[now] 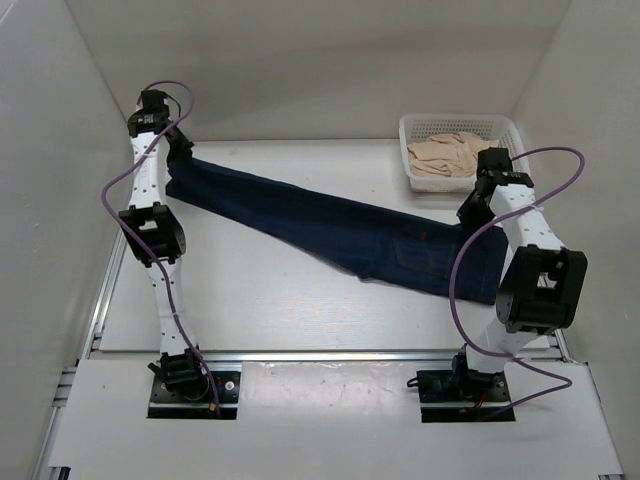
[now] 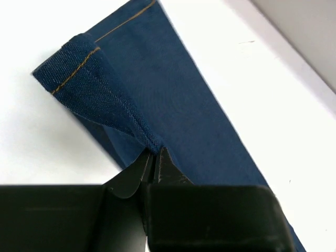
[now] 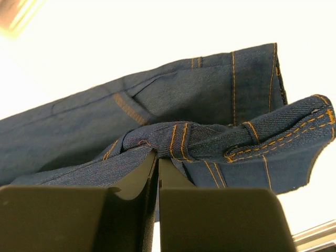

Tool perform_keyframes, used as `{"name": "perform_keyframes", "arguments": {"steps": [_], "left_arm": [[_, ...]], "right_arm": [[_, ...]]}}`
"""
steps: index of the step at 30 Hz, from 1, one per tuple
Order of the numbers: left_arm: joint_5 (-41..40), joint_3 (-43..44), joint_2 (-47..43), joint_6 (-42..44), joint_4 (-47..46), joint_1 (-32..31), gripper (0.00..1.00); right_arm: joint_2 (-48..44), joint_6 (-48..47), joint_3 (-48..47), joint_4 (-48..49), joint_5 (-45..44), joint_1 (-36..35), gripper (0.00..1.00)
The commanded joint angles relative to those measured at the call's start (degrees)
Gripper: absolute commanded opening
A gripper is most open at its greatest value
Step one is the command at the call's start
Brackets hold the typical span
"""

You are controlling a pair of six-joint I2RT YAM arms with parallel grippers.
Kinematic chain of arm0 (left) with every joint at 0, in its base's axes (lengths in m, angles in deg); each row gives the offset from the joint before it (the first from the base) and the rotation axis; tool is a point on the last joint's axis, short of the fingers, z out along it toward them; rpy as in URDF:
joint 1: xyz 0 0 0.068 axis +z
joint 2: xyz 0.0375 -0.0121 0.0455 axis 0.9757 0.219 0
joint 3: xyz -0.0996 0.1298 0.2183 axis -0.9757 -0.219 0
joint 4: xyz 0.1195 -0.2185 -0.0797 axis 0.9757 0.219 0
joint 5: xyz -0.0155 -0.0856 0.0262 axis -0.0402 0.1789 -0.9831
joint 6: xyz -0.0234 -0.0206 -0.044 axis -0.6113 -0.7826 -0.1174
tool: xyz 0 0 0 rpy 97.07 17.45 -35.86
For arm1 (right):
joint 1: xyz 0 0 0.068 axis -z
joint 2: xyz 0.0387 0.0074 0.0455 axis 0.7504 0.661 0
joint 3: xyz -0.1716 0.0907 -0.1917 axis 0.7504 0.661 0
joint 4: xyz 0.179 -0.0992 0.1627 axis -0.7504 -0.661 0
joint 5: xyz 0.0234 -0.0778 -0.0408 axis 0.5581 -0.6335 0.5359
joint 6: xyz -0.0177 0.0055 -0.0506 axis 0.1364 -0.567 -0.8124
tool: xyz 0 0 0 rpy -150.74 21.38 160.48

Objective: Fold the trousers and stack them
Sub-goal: Fold the trousers

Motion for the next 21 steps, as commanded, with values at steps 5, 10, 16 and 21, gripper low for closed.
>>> {"name": "perform_keyframes", "arguments": {"steps": [5,10,16,21], "left_arm": [[-6.94,7.26,4.99,3.29,-12.27,-3.89,0.1],[-5.45,5.97,4.84,0.83,-13.67,-3.89,1.0],[-5.45,-1.42,-6.67,2.75,-13.67,-1.27,1.0],[-3.51,-8.62,-14.76,5.65,-13.06,2.52,0.14]], "right_arm": [[3.54,0.11,-1.59,7.06,-8.45,2.91,0.05],[4.08,0.82,-2.11,8.13,-5.38,3.44,0.99],[-5.92,-0.84,1.56,2.33,-5.99,3.96,0.99],[-13.67,-0.24,9.12,-2.41,-3.71,4.49,0.87]]}}
